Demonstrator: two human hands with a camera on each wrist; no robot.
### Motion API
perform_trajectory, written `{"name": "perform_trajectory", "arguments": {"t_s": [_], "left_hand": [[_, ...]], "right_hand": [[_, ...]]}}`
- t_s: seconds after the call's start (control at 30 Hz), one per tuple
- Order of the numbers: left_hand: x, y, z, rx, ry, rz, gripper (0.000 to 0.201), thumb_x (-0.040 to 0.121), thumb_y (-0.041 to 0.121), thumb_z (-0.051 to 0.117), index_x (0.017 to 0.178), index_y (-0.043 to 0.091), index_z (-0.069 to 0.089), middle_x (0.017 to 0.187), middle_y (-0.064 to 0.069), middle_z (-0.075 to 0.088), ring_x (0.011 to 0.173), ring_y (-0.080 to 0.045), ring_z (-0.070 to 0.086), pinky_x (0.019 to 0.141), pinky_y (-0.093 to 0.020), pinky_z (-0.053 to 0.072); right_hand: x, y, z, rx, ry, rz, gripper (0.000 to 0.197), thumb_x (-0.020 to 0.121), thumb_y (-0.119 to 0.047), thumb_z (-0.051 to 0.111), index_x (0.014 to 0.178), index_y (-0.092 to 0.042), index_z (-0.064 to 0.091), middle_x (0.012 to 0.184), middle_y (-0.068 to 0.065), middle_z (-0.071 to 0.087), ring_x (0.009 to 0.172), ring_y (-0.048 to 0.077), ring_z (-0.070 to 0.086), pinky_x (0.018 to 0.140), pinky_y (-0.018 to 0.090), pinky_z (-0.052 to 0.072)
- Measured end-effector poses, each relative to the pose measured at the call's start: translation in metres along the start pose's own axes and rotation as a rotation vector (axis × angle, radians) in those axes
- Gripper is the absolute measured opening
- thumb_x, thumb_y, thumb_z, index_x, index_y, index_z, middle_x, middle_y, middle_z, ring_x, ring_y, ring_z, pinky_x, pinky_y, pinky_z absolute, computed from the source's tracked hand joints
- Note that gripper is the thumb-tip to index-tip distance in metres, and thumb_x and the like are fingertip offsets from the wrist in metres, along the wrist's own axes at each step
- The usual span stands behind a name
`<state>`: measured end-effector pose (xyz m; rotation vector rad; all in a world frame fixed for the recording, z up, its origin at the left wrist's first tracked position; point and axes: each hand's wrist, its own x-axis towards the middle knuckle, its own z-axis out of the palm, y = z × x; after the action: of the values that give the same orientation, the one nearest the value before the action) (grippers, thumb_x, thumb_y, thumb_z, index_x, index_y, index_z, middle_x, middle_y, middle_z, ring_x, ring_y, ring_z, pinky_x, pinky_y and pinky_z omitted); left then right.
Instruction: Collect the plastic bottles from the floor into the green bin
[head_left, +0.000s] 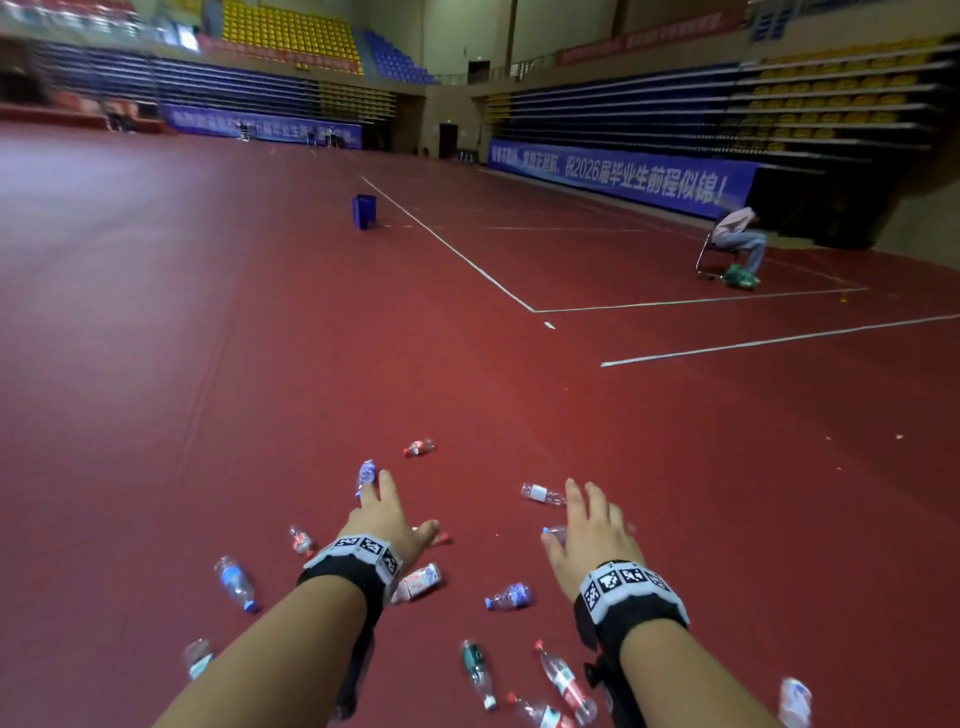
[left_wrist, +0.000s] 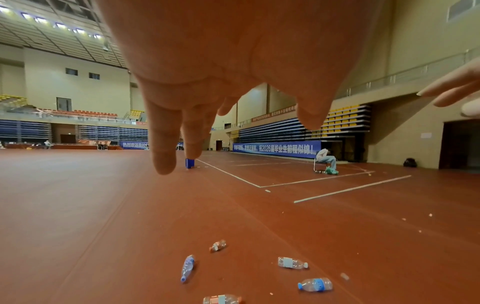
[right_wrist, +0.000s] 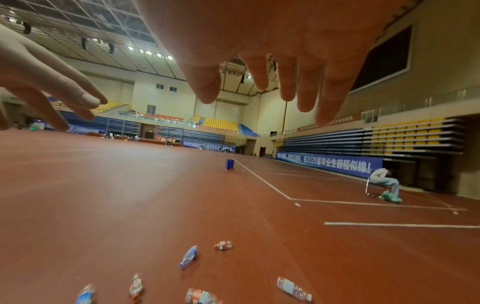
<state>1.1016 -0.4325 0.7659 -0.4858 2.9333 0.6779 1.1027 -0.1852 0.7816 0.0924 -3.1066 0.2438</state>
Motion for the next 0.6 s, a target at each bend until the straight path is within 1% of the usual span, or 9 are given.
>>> {"name": "perform_trajectory", "arguments": {"t_s": [0.17, 0.27, 0.4, 0.47, 0.6], "left_hand": [[0.104, 0.017, 0.001, 0.049, -0.022, -0.012, 0.099, 0.09, 0.057, 0.054, 0.155, 0.013, -0.005, 0.162, -0.011, 0.003, 0.138, -0.03, 0.038, 0.104, -0.041, 0.043], [0.171, 0.026, 0.002, 0.098, -0.043, -0.02, 0.1, 0.089, 0.058, 0.054, 0.155, 0.013, -0.007, 0.163, -0.011, 0.001, 0.139, -0.03, 0.036, 0.107, -0.041, 0.042], [0.28, 0.052, -0.014, 0.099, 0.004, -0.02, 0.101, 0.089, 0.059, 0.055, 0.155, 0.014, -0.007, 0.163, -0.011, 0.002, 0.141, -0.031, 0.034, 0.109, -0.044, 0.04], [0.334, 0.067, -0.023, 0.07, 0.013, -0.019, 0.101, 0.089, 0.058, 0.055, 0.155, 0.015, -0.007, 0.163, -0.01, 0.002, 0.142, -0.03, 0.032, 0.111, -0.043, 0.038], [0.425, 0.079, -0.039, 0.021, 0.032, -0.077, 0.101, 0.088, 0.059, 0.056, 0.155, 0.015, -0.004, 0.163, -0.01, 0.005, 0.142, -0.029, 0.032, 0.11, -0.042, 0.038]], "right_hand": [[0.097, 0.001, 0.036, 0.004, -0.091, 0.004, 0.077, 0.099, -0.05, 0.045, 0.157, -0.021, 0.004, 0.162, 0.003, 0.008, 0.145, 0.024, 0.021, 0.111, 0.038, 0.038], [0.169, -0.003, 0.052, 0.032, -0.114, 0.022, 0.078, 0.099, -0.05, 0.044, 0.158, -0.02, 0.002, 0.163, 0.004, 0.007, 0.146, 0.025, 0.019, 0.112, 0.04, 0.037], [0.286, -0.017, 0.061, 0.075, -0.087, -0.012, 0.078, 0.099, -0.049, 0.043, 0.158, -0.02, 0.0, 0.163, 0.005, 0.006, 0.146, 0.026, 0.019, 0.109, 0.039, 0.04], [0.348, -0.023, 0.058, 0.085, -0.075, -0.025, 0.078, 0.099, -0.049, 0.043, 0.158, -0.02, 0.0, 0.163, 0.005, 0.006, 0.146, 0.027, 0.019, 0.108, 0.039, 0.041], [0.456, -0.049, 0.052, 0.11, -0.078, -0.039, 0.078, 0.099, -0.048, 0.044, 0.158, -0.02, 0.002, 0.163, 0.004, 0.007, 0.146, 0.027, 0.021, 0.107, 0.039, 0.04]]}}
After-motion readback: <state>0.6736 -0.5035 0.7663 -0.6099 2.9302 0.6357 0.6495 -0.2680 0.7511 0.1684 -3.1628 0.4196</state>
